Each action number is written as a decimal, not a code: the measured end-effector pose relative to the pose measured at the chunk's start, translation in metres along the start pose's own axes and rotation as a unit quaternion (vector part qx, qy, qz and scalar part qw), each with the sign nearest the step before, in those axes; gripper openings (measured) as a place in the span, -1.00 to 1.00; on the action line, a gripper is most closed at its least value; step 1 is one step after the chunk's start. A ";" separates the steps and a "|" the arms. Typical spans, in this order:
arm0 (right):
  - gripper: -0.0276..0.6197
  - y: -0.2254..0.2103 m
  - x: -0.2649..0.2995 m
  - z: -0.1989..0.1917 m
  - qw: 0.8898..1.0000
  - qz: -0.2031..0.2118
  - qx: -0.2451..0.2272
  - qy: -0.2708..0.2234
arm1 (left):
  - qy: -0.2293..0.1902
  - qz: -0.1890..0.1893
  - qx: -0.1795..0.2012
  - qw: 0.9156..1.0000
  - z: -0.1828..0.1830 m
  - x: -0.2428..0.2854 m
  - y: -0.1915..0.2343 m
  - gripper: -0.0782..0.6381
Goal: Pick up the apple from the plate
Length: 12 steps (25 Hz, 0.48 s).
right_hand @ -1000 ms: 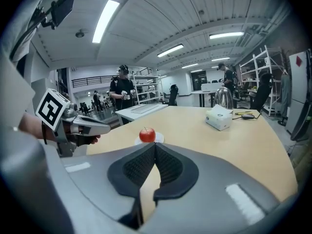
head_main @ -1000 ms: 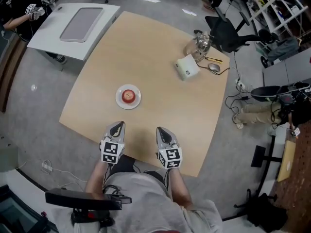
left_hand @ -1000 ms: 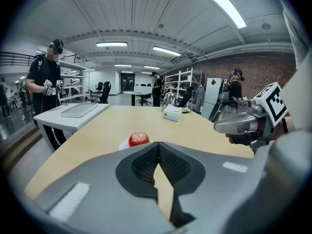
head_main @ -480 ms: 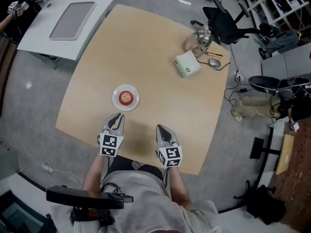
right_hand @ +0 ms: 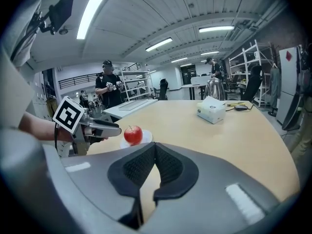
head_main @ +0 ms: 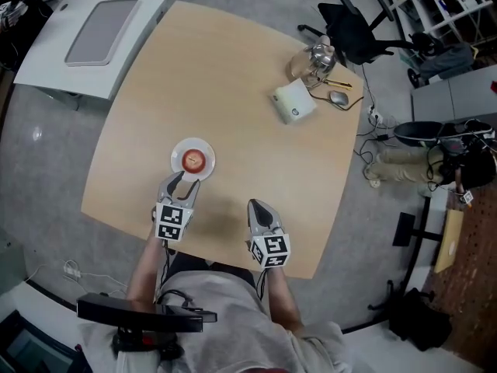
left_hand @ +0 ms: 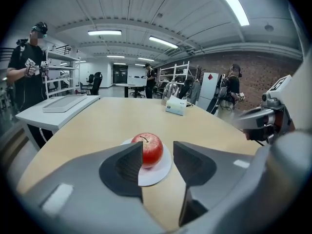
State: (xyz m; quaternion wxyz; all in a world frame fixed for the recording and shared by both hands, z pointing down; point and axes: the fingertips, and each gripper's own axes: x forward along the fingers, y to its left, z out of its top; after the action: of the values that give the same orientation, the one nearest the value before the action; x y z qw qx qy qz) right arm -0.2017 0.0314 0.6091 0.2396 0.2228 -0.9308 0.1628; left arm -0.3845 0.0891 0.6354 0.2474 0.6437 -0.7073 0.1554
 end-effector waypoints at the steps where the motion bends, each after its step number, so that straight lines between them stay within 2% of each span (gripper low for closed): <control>1: -0.90 -0.003 0.000 0.000 1.000 -0.002 0.001 0.002 | 0.001 0.001 -0.001 1.000 0.000 0.003 0.002 -0.16; 8: -0.90 -0.012 0.001 -0.003 1.000 -0.012 0.014 0.009 | 0.008 0.006 -0.009 1.000 -0.005 0.018 0.011 0.01; 12: -0.90 -0.012 0.000 -0.004 1.000 -0.014 0.018 0.014 | 0.021 -0.002 -0.007 1.000 -0.009 0.025 0.011 0.18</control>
State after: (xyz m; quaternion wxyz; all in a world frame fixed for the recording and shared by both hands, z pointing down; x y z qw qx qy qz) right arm -0.1947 0.0232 0.6149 0.2504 0.2380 -0.9211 0.1793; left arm -0.3957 0.0752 0.6579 0.2670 0.6399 -0.7020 0.1628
